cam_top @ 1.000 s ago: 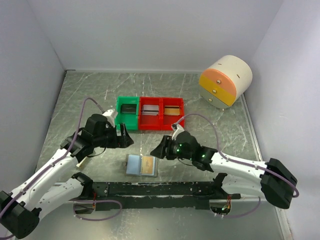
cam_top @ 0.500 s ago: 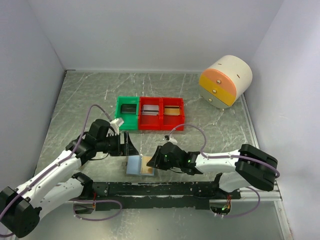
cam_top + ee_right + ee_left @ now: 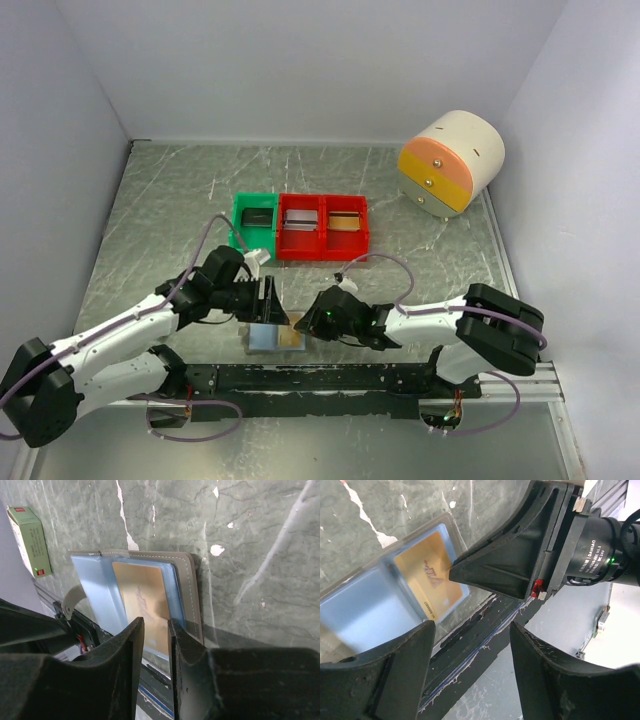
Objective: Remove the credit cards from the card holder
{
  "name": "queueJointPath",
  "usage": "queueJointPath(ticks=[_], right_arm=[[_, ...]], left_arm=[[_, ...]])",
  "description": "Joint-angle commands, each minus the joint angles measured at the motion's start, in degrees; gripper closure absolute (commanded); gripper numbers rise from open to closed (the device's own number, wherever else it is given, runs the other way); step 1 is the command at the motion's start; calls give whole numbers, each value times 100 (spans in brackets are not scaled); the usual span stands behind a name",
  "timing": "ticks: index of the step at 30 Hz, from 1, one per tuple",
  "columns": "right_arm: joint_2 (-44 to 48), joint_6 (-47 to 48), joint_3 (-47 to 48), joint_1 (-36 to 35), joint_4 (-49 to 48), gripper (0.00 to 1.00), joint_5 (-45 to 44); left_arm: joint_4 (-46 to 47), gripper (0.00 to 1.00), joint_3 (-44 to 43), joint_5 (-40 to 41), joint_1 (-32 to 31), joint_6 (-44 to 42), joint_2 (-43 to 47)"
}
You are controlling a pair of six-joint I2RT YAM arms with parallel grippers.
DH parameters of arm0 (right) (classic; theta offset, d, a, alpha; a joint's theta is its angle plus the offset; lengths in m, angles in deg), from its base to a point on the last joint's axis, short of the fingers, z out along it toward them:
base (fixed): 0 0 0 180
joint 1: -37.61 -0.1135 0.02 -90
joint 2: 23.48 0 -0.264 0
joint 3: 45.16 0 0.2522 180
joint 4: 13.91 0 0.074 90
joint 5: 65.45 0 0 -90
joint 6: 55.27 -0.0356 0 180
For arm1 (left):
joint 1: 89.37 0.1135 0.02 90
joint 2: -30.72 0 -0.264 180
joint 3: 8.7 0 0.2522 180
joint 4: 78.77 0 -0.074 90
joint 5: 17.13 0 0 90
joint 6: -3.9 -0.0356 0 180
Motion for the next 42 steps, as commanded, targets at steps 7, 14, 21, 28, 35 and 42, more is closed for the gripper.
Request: queueJointPath(ticks=[7, 14, 21, 28, 35, 42], right_arm=[[-462, -354, -312, -20, -169, 73, -169], [-594, -383, -374, -28, -405, 73, 3], [-600, -310, -265, -27, -314, 72, 28], [-604, -278, -272, -27, -376, 72, 109], [-629, -236, -254, -26, -348, 72, 187], [-558, -298, -322, -22, -362, 72, 152]], left_arm=[[746, 39, 635, 646, -211, 410, -563], [1632, 54, 1406, 579, -214, 879, -454], [1720, 64, 1623, 882, -213, 1214, -165], [2220, 66, 1760, 795, -208, 1483, -82], [2574, 88, 1893, 642, -208, 1700, -354], [1947, 92, 1732, 954, -213, 1627, -120]])
